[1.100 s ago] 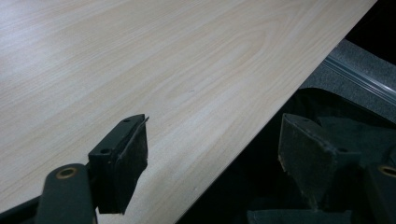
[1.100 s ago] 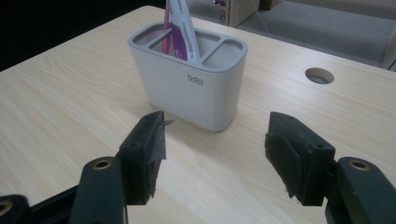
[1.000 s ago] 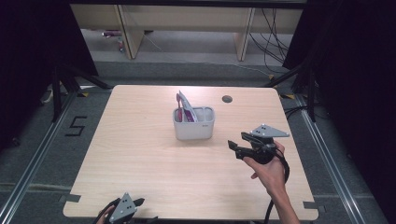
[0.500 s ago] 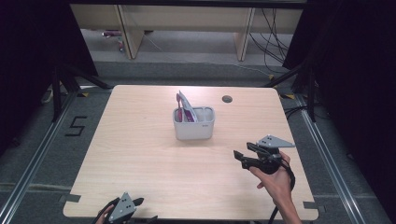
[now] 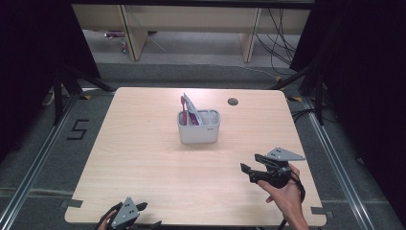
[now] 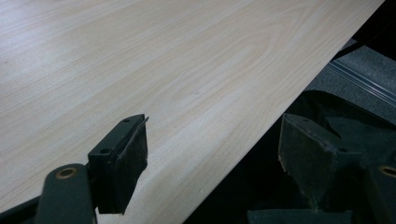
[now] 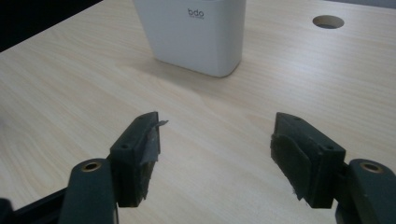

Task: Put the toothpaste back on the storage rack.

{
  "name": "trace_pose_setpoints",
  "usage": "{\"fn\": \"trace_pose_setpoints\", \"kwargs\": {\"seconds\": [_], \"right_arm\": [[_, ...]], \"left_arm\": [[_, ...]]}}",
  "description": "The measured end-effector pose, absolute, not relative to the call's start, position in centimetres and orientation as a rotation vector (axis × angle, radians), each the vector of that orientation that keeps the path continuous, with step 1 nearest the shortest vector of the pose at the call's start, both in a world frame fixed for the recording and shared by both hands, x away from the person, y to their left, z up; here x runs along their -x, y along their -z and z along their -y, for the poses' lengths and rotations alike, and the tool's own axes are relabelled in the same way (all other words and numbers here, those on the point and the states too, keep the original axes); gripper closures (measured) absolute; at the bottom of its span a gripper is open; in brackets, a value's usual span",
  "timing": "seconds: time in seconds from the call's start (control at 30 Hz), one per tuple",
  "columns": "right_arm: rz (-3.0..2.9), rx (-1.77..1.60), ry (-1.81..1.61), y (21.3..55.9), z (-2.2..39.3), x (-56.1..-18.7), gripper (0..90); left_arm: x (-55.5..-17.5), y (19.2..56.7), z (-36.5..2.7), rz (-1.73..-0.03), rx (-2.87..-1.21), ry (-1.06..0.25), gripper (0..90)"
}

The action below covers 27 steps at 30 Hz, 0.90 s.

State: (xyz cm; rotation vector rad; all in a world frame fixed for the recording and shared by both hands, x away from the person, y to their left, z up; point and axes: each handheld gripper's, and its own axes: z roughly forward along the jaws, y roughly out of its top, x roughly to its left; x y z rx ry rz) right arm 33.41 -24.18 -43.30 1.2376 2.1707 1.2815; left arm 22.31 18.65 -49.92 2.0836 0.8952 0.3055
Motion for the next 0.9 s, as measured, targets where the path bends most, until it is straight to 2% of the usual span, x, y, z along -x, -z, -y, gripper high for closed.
{"fn": "trace_pose_setpoints", "kwargs": {"seconds": [0.27, 0.53, 0.6, 0.63, 0.9], "right_arm": [[-2.187, -1.216, -1.255, 44.2, 24.6, -32.6, 23.3], [-2.206, -1.275, -1.266, 45.0, 24.9, -31.7, 22.0], [-2.204, -1.256, -1.247, 45.1, 25.1, -31.6, 21.9], [-2.208, -1.234, -1.241, 45.2, 25.2, -31.6, 21.9], [-2.222, -1.229, -1.228, 45.8, 25.4, -30.6, 21.9]], "left_arm": [[-22.3, 49.9, -18.6, -0.9, -2.071, -0.296, 23.6], [-22.2, 50.0, -18.5, -0.908, -2.069, -0.305, 23.6], [-22.3, 50.0, -18.9, -0.883, -2.116, -0.316, 23.6], [-22.1, 50.0, -18.7, -0.903, -2.067, -0.312, 23.6], [-22.0, 50.0, -18.9, -0.917, -2.066, -0.313, 23.6]]}}
